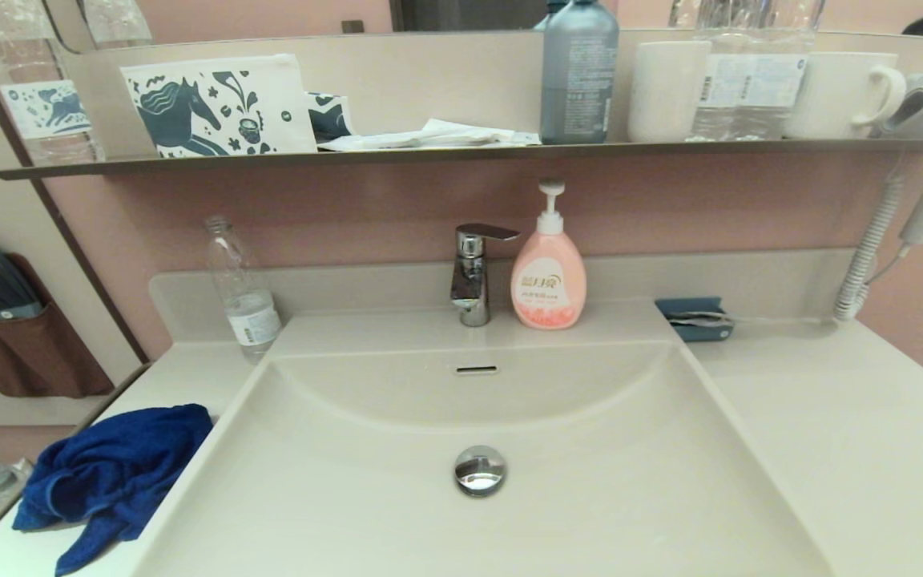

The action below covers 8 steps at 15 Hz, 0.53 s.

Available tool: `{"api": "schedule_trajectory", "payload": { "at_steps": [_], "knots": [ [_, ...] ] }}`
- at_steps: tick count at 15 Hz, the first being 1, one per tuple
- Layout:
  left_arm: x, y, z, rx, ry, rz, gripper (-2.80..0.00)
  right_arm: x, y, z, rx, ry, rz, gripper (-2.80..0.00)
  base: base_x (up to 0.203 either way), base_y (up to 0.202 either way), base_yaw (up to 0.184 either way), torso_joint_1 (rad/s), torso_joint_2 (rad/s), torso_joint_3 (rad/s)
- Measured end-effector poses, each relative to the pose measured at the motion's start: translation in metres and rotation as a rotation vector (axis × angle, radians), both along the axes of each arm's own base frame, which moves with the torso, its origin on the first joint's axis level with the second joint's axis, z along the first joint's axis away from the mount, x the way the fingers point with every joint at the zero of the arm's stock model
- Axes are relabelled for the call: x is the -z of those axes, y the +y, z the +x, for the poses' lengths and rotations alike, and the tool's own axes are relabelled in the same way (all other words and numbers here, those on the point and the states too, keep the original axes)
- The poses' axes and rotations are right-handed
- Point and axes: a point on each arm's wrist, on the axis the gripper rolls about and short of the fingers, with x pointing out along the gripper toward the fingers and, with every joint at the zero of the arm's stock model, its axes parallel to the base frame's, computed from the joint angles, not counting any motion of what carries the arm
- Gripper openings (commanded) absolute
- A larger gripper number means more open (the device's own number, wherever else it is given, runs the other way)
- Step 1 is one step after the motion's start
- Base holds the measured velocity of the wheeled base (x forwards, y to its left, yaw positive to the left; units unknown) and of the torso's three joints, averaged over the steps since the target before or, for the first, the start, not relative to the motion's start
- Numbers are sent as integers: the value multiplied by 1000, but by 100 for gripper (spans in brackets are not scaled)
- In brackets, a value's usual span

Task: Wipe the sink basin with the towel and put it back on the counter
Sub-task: Pick up the cloth

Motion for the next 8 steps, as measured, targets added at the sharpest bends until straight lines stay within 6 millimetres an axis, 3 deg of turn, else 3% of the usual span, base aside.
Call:
{"api": "schedule_trajectory", "payload": {
  "at_steps": [8],
  "knots": [
    [0,0,0,1,0,0,-280,0,0,0,0,0,0,-280,0,0,0,0,0,0]
  ]
}}
